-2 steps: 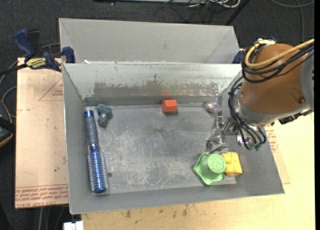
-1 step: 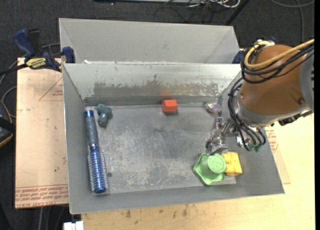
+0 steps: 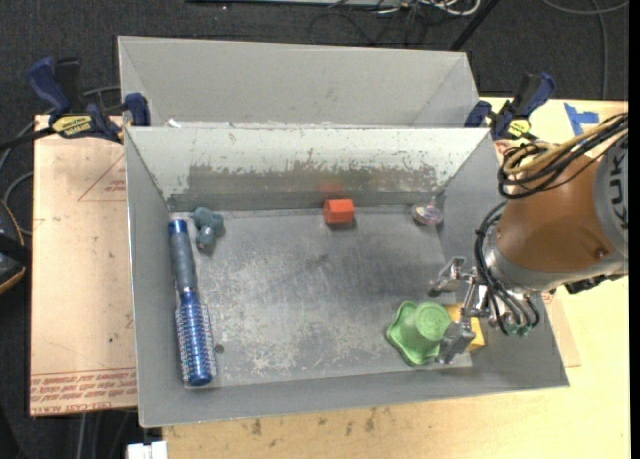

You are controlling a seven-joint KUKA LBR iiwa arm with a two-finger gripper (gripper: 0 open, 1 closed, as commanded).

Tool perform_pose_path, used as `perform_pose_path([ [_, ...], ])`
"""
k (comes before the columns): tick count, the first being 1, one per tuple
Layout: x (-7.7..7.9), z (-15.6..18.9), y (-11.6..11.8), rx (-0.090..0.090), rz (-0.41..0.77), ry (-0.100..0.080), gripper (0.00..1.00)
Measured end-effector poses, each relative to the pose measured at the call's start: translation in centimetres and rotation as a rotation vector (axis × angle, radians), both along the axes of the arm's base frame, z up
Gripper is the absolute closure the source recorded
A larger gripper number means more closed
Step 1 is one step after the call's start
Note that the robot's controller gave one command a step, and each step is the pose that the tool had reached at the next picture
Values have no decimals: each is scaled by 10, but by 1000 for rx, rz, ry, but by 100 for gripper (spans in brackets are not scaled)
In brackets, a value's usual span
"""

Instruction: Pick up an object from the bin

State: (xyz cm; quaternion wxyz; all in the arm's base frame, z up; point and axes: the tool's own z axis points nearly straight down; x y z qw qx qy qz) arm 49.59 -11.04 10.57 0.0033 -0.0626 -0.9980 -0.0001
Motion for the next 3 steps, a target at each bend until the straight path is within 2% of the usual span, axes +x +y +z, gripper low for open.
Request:
perform_pose_path([
  [1, -3, -33, -7, 1, -34, -16, 0],
  [2, -2, -31, -6, 2, -32, -19, 100],
  [3, -2, -31, -6, 2, -33, -19, 0],
])
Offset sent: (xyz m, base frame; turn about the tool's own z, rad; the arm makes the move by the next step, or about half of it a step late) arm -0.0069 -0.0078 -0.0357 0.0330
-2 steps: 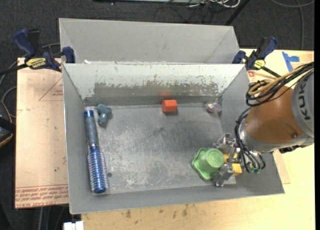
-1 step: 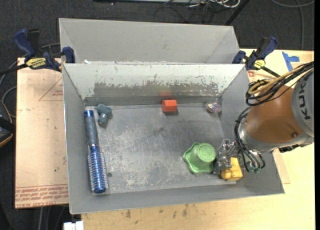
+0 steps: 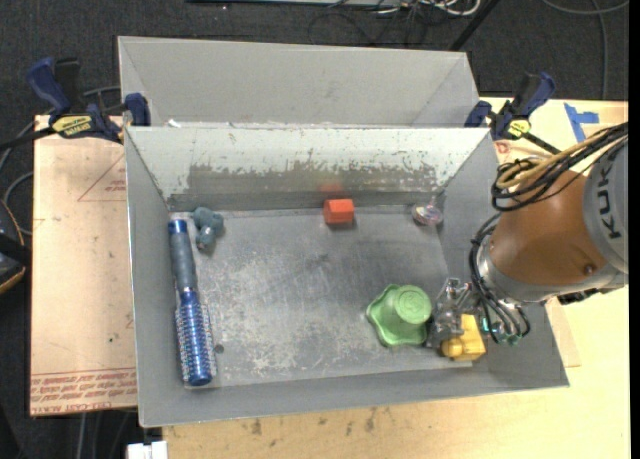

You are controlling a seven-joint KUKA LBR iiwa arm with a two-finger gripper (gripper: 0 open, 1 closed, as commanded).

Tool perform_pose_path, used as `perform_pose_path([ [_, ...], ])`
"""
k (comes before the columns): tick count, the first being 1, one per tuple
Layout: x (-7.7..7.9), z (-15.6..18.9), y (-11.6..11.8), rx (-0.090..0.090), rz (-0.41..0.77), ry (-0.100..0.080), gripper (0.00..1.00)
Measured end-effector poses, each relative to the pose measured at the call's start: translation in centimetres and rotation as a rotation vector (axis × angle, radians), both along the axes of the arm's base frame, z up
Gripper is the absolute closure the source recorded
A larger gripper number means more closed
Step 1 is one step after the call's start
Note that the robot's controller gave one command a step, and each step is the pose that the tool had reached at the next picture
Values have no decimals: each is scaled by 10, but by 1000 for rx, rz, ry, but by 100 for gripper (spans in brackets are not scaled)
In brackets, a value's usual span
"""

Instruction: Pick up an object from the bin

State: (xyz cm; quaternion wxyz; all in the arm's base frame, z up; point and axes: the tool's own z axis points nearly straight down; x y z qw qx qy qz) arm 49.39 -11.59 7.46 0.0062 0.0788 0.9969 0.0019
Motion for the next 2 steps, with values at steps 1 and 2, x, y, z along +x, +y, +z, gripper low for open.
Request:
perform_pose_path([
  [1, -2, 62, 71, 1, 28, 4, 0],
  [2, 9, 6, 85, -7, 51, -6, 0],
])
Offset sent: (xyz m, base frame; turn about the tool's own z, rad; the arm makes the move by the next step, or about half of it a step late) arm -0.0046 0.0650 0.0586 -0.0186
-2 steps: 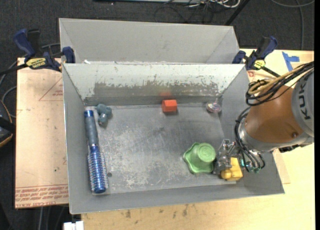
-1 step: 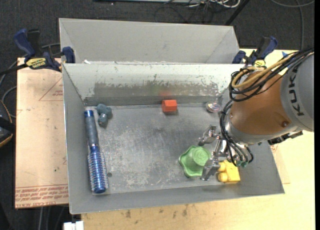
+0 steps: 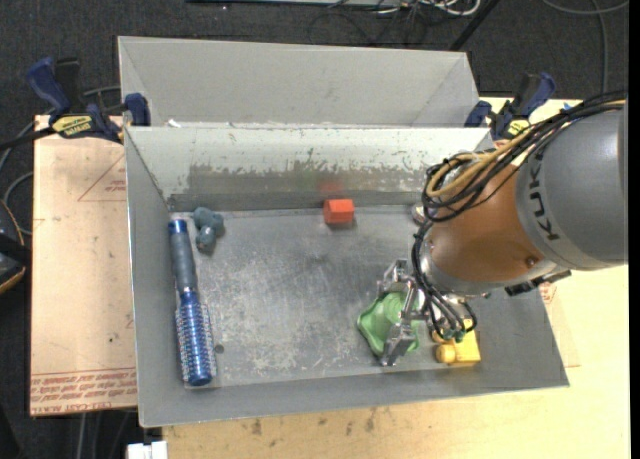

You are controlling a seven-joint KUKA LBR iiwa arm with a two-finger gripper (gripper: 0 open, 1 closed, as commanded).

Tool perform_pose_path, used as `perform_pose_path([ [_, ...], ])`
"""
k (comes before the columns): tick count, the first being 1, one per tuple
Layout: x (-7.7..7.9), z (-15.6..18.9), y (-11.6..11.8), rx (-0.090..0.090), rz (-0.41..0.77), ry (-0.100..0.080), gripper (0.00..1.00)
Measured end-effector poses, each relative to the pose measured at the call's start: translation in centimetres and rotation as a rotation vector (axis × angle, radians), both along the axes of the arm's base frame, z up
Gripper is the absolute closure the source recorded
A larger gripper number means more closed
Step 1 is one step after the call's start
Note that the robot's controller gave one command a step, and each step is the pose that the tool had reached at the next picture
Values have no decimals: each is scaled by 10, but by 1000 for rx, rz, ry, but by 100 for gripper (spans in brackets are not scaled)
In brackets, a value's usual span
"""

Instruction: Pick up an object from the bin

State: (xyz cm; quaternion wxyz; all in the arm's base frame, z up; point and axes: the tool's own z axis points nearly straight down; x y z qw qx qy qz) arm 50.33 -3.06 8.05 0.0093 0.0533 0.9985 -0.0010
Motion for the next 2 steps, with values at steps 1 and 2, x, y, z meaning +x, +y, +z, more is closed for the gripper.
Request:
perform_pose_path([
  [1, 0, 0, 0, 1, -1, -2, 100],
  [2, 6, 124, -2, 3, 9, 8, 100],
])
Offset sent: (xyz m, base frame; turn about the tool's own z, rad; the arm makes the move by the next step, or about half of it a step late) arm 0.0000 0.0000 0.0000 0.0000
